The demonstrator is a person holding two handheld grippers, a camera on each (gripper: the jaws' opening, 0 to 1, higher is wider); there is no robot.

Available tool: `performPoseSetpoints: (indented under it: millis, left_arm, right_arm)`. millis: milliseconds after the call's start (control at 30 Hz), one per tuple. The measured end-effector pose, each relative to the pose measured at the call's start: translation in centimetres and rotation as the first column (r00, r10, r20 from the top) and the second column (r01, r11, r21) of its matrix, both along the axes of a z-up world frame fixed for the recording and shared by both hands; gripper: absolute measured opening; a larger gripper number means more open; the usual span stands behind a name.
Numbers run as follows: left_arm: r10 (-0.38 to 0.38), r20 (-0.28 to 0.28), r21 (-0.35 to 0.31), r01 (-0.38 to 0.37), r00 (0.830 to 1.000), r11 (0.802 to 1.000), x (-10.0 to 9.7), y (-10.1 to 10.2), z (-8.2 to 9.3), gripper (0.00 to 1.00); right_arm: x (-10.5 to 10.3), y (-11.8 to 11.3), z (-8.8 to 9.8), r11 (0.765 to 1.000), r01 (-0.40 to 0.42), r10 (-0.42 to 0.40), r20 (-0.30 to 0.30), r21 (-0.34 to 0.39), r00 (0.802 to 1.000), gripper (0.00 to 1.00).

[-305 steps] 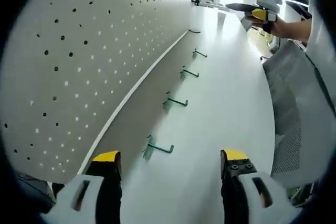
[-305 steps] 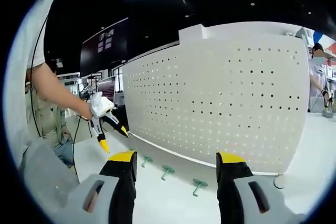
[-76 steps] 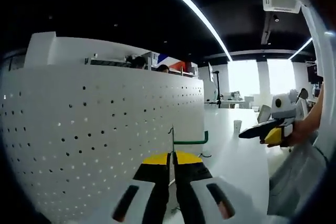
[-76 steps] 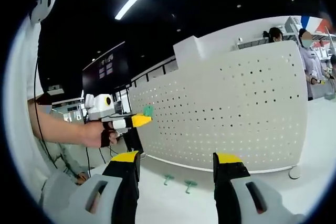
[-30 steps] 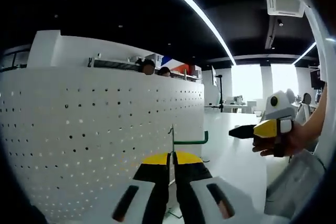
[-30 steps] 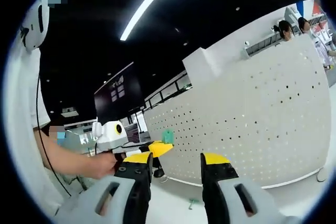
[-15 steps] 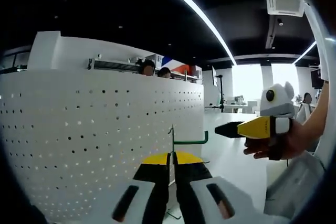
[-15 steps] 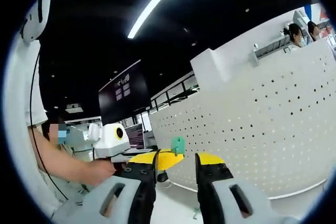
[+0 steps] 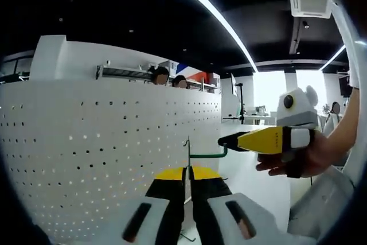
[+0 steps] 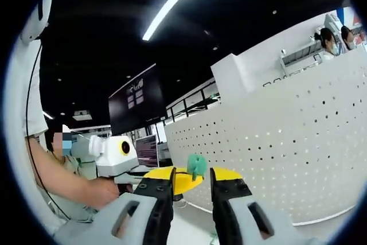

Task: Insert the hook assembly into the mounting plate slot until the hook locks in place.

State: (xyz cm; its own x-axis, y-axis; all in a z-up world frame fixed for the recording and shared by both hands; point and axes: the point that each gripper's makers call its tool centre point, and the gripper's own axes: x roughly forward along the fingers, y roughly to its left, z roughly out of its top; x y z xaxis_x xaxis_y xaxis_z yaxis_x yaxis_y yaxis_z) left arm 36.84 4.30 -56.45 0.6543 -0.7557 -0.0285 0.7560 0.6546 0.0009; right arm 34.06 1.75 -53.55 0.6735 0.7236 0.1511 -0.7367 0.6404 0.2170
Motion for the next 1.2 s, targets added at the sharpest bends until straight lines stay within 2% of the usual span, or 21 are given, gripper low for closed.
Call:
performPoseSetpoints:
  millis: [700, 1200]
  left_arm:
    - [0.000, 0.021, -0.016, 0.001, 1.000, 1.000, -0.4, -0.6, 0.8, 0.02]
    - [0.006, 0.033, -0.016, -0.005, 0.999, 1.000, -0.7, -1.1, 1.1, 0.02]
  right_arm:
    - [1.1, 1.3, -0.1, 1.000, 0.012, -0.012, 0.008, -0.024, 1.000, 0.11]
    - [1.4, 1.3, -0.1, 0.999, 0.031, -0.031, 0.016, -0.017, 0.999, 0.04]
